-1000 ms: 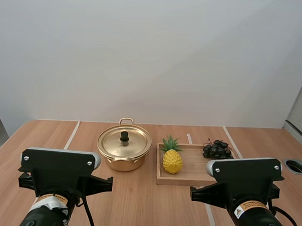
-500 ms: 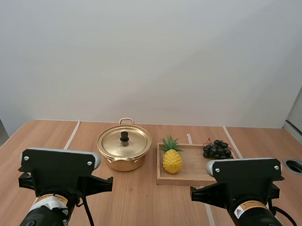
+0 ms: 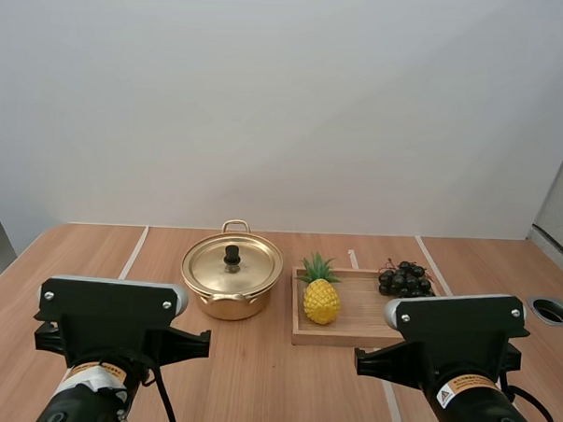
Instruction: Open the pot, put the pineapple inside, and close it
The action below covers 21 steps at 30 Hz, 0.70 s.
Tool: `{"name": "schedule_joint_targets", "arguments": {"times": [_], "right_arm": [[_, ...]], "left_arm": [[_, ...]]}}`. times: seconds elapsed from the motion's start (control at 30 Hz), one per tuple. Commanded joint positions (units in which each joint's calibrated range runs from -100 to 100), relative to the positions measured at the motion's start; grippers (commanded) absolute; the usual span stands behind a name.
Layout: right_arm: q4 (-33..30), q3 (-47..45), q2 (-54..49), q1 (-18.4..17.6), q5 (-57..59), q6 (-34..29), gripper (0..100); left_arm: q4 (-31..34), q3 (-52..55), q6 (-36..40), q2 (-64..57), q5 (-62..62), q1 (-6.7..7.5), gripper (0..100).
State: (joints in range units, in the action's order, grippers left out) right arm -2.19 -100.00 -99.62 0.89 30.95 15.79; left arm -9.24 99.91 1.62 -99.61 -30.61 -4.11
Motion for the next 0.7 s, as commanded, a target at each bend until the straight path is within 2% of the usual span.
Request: {"name": "schedule_joint_targets", "arguments": {"times": [0.0, 0.53, 0.67], "right_arm": [[0.6, 0.0, -0.4, 0.0, -0.1, -0.1, 0], [0.0, 0.0, -0.4, 0.0, 0.1, -0.1, 0], [0.0, 0.0, -0.4, 0.0, 0.1, -0.1, 31]], "left_arm": [[-0.3, 0.1, 0.6, -0.4, 1.1, -0.04, 0], [1.3, 0.1, 0.6, -0.4, 1.0, -0.04, 2], [2.7, 0.1, 0.6, -0.4, 1.0, 0.06, 14]]}}
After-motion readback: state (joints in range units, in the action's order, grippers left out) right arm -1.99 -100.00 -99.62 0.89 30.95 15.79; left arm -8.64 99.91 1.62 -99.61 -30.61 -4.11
